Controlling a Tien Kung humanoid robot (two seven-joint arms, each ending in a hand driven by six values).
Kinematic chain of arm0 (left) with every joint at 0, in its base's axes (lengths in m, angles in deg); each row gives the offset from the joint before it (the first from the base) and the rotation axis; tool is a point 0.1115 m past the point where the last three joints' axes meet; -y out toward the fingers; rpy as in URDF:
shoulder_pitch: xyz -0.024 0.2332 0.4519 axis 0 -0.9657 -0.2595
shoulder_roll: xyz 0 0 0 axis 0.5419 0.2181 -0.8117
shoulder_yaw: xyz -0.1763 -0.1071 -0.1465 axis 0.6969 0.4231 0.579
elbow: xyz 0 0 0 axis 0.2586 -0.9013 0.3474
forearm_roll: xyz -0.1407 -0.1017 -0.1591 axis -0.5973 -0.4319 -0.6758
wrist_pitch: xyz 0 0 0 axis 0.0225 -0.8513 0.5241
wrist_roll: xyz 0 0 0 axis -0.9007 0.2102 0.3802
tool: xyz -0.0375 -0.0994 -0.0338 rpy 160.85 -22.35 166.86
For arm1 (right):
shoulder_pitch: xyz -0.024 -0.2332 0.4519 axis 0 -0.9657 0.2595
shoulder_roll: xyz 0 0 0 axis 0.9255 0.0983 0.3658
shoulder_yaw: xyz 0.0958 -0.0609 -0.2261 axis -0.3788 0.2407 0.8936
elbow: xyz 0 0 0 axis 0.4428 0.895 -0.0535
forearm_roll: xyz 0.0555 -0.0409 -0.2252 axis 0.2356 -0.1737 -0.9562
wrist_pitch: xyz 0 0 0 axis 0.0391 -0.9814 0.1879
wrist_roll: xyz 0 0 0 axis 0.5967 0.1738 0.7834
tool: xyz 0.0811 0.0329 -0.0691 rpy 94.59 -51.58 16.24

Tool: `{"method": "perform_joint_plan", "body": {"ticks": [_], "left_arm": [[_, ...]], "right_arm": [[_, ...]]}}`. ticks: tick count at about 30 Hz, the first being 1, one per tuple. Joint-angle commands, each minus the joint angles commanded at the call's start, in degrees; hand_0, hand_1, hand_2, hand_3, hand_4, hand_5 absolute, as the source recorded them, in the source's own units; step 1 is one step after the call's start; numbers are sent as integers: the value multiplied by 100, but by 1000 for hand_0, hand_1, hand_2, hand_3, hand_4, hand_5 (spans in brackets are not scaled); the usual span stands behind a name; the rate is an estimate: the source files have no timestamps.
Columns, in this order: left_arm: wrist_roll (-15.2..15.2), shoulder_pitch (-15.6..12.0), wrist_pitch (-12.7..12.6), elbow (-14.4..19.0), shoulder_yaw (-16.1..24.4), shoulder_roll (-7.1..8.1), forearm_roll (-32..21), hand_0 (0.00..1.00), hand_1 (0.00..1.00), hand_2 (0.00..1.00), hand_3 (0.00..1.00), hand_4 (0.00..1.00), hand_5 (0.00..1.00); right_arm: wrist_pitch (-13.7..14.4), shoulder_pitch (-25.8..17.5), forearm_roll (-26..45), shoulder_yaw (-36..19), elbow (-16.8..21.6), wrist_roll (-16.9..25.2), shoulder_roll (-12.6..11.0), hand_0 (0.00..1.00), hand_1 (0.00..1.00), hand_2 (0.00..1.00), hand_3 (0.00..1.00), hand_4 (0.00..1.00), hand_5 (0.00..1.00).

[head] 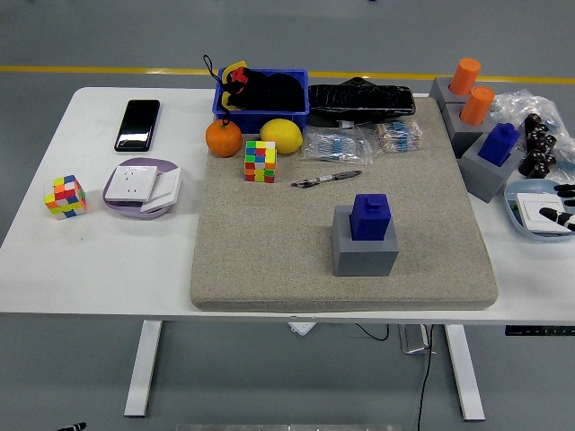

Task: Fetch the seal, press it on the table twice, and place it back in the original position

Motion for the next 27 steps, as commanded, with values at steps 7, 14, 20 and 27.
{"method": "perform_joint_plan", "body": {"ticks": [7,14,20,27], "left_arm": [[1,-18,-5,-2,-68,53,-23,794,747,737,775,796,480],[5,-27,-4,0,-95,53,-32,793,747,736,775,794,483],[5,-61,-4,-17,-89,31,-65,794,747,737,775,794,483],[2,-160,-4,-59,-55,8,-130,794,747,739,773,794,482]], "right_arm": [[2,-55,-17,-21,2,-14,-53,879,808,788,745,998,458],[21,-128,-21,-136,8,-27,-61,876,809,790,740,998,448],[20,-250,-58,-331,5,-54,55,875,808,789,738,998,446],[18,-338,-81,-521,12,-84,92,872,806,788,736,998,436]]}}
